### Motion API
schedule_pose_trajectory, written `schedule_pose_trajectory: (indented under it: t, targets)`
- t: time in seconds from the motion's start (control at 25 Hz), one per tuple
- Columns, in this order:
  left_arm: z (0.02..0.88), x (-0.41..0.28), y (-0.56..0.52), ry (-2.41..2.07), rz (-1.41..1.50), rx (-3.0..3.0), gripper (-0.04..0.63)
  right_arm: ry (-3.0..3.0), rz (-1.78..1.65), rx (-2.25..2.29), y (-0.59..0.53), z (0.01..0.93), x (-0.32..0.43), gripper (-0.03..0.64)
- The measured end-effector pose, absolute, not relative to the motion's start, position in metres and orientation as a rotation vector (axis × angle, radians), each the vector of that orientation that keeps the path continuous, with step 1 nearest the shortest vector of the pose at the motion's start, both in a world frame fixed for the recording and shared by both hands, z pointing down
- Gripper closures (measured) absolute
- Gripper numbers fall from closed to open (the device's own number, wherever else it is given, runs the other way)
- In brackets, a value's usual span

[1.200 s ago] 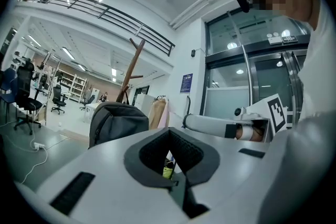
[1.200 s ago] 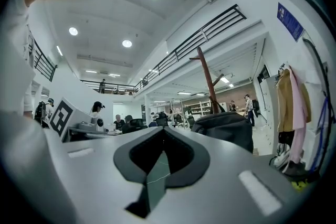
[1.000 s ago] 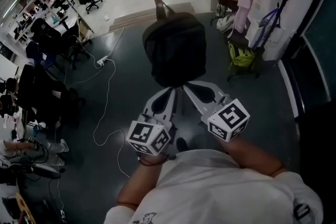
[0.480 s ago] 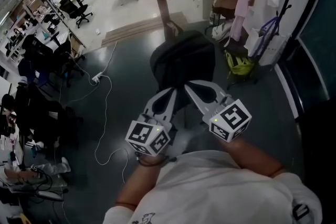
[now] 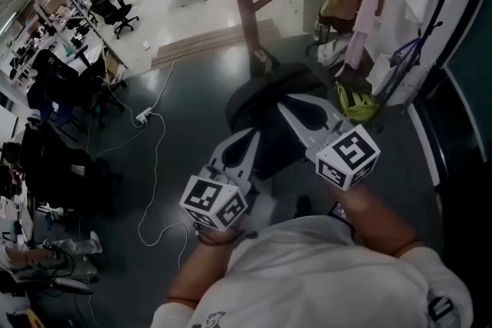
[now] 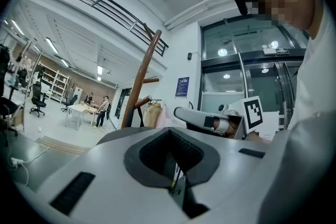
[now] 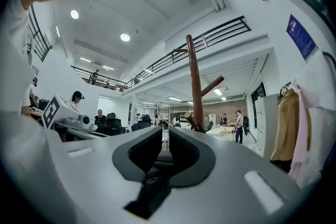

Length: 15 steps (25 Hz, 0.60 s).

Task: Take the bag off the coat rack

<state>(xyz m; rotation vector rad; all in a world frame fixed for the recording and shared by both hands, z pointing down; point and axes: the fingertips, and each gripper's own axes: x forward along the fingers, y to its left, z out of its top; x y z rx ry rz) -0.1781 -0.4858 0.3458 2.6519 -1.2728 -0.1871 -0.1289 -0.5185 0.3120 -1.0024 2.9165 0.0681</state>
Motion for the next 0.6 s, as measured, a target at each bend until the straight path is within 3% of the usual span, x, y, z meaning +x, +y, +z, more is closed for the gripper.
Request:
schedule_pose_trajectory:
  t: [0.6]
  targets:
    - [0.314,-0.197,-0.594,-1.517,-0.238,2.571,0.594,3.156,0.174,-0.786,-0.666,0.311,-0.152,0.572]
